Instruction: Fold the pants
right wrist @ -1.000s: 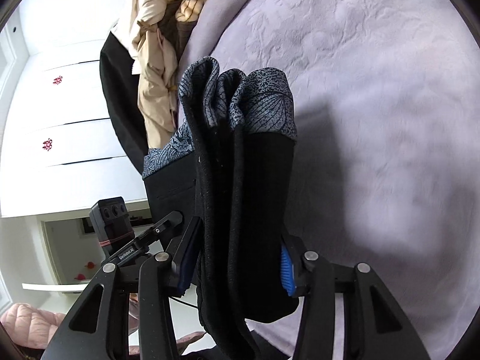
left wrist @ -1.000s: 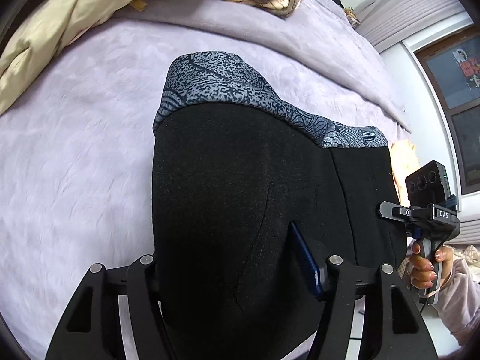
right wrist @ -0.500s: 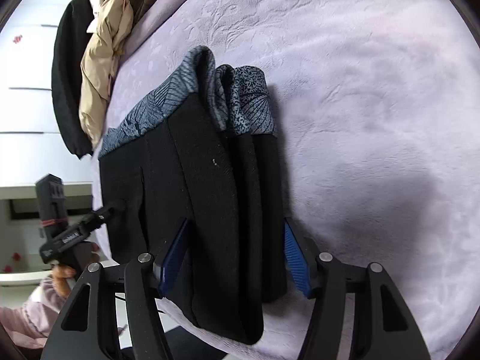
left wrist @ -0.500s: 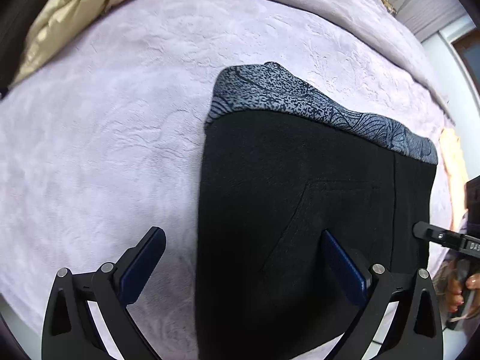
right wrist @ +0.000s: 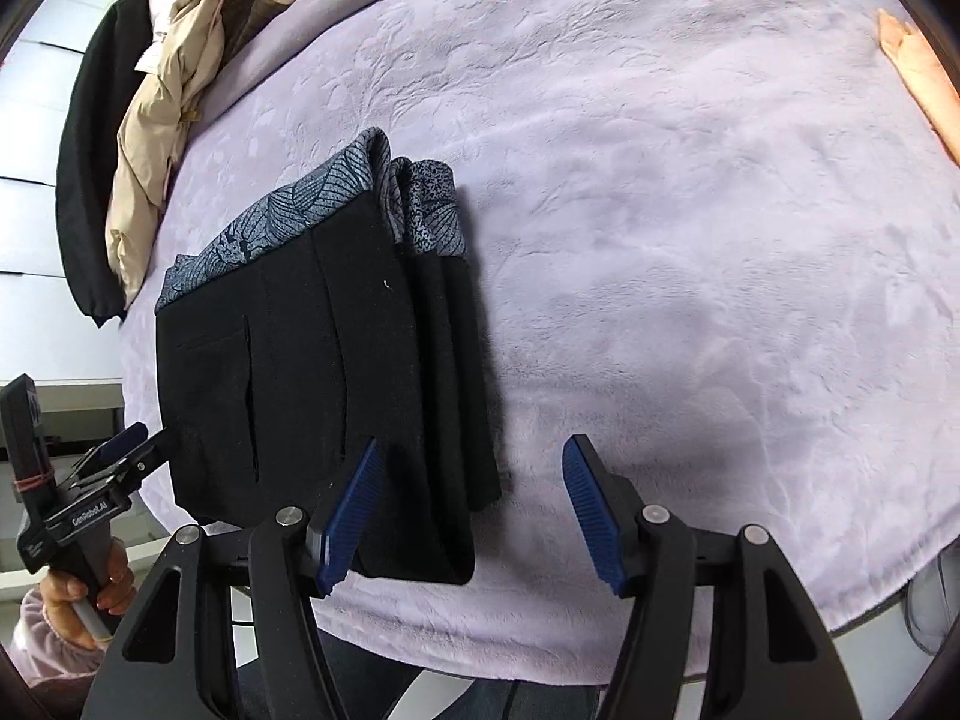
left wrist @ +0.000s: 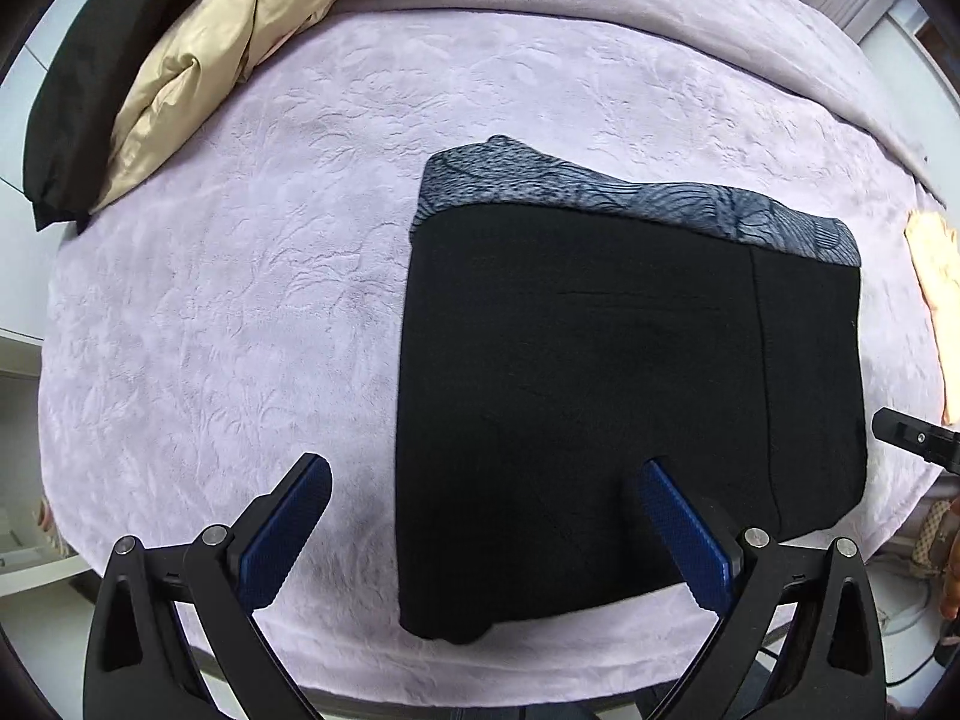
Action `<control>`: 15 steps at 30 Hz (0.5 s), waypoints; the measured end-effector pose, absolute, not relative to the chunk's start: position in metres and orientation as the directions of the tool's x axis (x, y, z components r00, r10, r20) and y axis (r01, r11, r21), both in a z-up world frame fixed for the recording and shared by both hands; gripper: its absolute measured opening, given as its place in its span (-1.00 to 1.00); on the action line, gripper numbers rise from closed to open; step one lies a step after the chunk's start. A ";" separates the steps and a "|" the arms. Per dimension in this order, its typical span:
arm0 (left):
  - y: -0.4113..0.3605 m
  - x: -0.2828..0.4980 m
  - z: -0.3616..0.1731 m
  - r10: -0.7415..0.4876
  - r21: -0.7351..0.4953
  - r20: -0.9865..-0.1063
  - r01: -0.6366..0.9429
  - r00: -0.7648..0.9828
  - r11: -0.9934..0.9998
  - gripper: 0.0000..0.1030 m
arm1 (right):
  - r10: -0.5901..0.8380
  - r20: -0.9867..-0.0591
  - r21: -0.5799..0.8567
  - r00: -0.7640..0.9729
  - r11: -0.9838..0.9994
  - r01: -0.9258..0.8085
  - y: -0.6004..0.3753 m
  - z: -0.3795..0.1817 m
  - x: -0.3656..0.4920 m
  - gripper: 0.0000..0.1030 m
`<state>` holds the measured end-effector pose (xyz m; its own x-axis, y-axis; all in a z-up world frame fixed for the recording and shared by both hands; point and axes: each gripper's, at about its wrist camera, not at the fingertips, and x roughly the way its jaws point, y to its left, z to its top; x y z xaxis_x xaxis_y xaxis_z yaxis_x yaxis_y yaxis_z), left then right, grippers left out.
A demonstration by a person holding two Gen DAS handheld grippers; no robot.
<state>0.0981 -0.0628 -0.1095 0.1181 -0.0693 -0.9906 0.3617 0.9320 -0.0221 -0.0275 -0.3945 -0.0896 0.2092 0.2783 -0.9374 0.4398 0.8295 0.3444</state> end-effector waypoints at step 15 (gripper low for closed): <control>-0.110 0.045 -0.065 0.006 0.051 -0.973 0.189 0.232 0.981 1.00 | 0.235 -0.947 0.281 0.218 0.935 0.215 -0.370 -0.043 -0.032 0.99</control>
<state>0.0455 -0.1099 -0.0650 0.2321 0.0063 -0.9727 0.1890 0.9806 0.0514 -0.0319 -0.3704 -0.0428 0.2175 0.2348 -0.9474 0.2148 0.9353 0.2811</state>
